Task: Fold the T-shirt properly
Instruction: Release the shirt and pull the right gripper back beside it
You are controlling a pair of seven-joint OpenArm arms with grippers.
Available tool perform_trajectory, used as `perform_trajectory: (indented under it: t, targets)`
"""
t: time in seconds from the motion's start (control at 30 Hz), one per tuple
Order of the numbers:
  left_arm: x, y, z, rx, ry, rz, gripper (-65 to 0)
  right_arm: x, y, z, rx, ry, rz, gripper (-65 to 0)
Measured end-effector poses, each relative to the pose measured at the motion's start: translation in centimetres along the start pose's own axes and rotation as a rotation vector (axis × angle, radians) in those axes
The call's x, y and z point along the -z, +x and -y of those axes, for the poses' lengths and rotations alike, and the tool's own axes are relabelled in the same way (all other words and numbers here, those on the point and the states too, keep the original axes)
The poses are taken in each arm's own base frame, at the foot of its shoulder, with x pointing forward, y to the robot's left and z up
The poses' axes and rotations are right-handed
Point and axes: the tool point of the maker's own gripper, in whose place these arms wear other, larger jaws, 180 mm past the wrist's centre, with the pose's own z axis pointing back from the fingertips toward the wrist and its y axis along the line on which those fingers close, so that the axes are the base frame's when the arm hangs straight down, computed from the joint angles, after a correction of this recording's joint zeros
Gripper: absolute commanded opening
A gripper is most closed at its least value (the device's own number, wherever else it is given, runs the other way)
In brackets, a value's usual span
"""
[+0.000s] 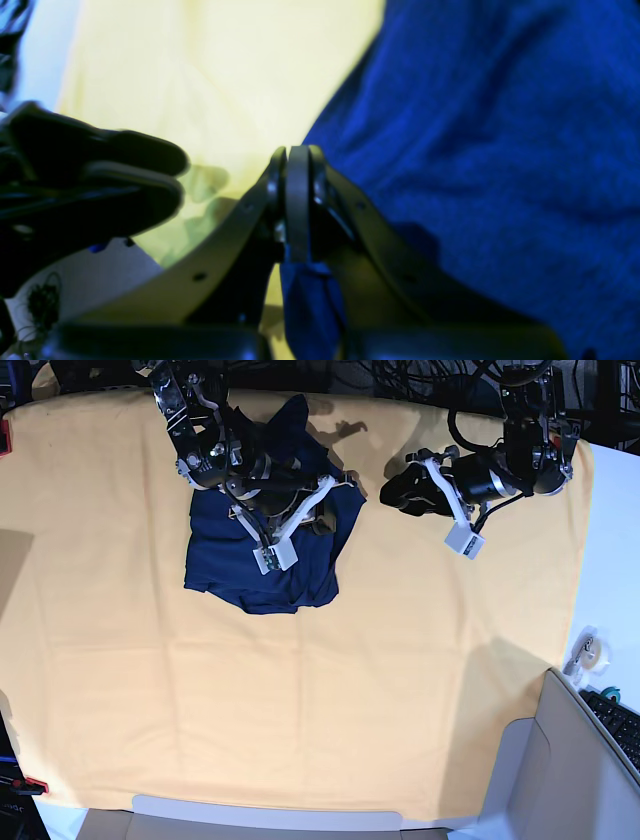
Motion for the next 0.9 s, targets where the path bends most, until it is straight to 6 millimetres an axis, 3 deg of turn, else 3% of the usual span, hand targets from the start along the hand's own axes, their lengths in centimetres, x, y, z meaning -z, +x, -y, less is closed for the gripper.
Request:
perform_trajectory:
  t: [0.1,0.23,0.37,0.47,0.67,0.77,0.9]
  targets:
    - [-0.1,0.1,-0.1,0.003,0.003,0.000,-43.2,-0.7,1.5,2.5,0.040,-0.056,0.047,-65.0]
    - [0.0,0.1,0.0,0.002,0.001,0.001,-43.2,-3.6,4.8,9.1,0.156,-0.212,0.174,-65.0]
    - [0.0,0.0,0.0,0.000,0.000,0.000,-43.2,-7.2,7.1,12.8,0.358,-0.174,0.298,-51.8]
    - [-0.1,0.1,-0.2,0.004,0.005,-0.002,-43.2,-9.1,7.9,16.1,0.402,-0.180,0.337,-41.4]
    - [-0.1,0.1,-0.1,0.003,0.001,0.001,-43.2,-8.1,5.8,20.5,0.619,-0.033,0.309,-39.9]
    - [-0.1,0.0,-0.1,0.001,0.003,-0.003,-43.2,-7.9,4.7,22.9,0.704,-0.063,0.298,-39.9]
    - [0.0,-0.1,0.0,-0.001,0.001,-0.003,-43.1,-7.6,5.2,23.1,0.710,-0.056,0.307,-39.7]
